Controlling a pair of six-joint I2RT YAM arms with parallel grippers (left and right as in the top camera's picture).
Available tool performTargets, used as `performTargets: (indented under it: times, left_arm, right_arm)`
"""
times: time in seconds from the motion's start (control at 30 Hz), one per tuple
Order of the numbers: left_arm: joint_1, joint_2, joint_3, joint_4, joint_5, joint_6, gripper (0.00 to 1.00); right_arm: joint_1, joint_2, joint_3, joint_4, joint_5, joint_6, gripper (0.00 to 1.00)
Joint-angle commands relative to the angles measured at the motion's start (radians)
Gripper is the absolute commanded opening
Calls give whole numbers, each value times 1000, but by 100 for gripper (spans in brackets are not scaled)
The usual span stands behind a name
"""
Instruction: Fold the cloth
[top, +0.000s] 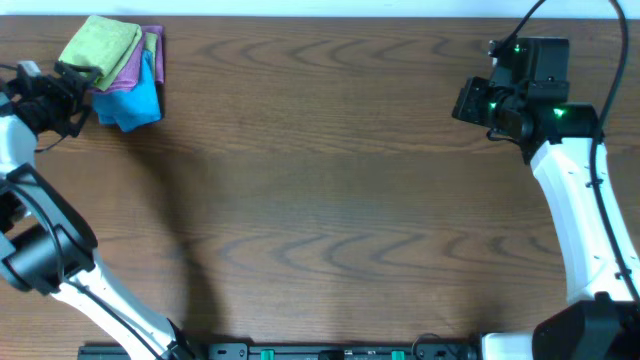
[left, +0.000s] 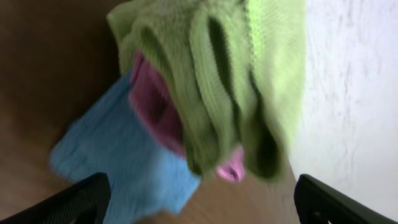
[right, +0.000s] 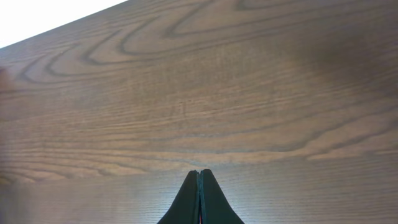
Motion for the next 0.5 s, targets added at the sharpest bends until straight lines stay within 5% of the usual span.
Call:
performTargets:
  times: [0.0,0.1,0.17,0.2,0.27,0.47]
  left_arm:
    - [17,-106,10,-77,-13,97,95]
    - [16,-190,10,-207,-47,196,95]
    - [5,-278,10,-317,-140,274,96]
    - [-3,-349,10,-387,-196,330,96]
    - [-16,-436,10,-451,-239,394,95]
    - [-60,-703,10,-616,-294,456,96]
  right_arm:
    - [10,-17,7,1,-4,14,1]
    - [10,-18,7,-5,-5,8,7]
    - [10,-24,8,-22,-17,-4,41]
    - [10,-34,13,-42,-31,-28,75]
    - [10,-56,16,-76,-30,-51,99]
    - [10,-203,17,-230,35,-148,99]
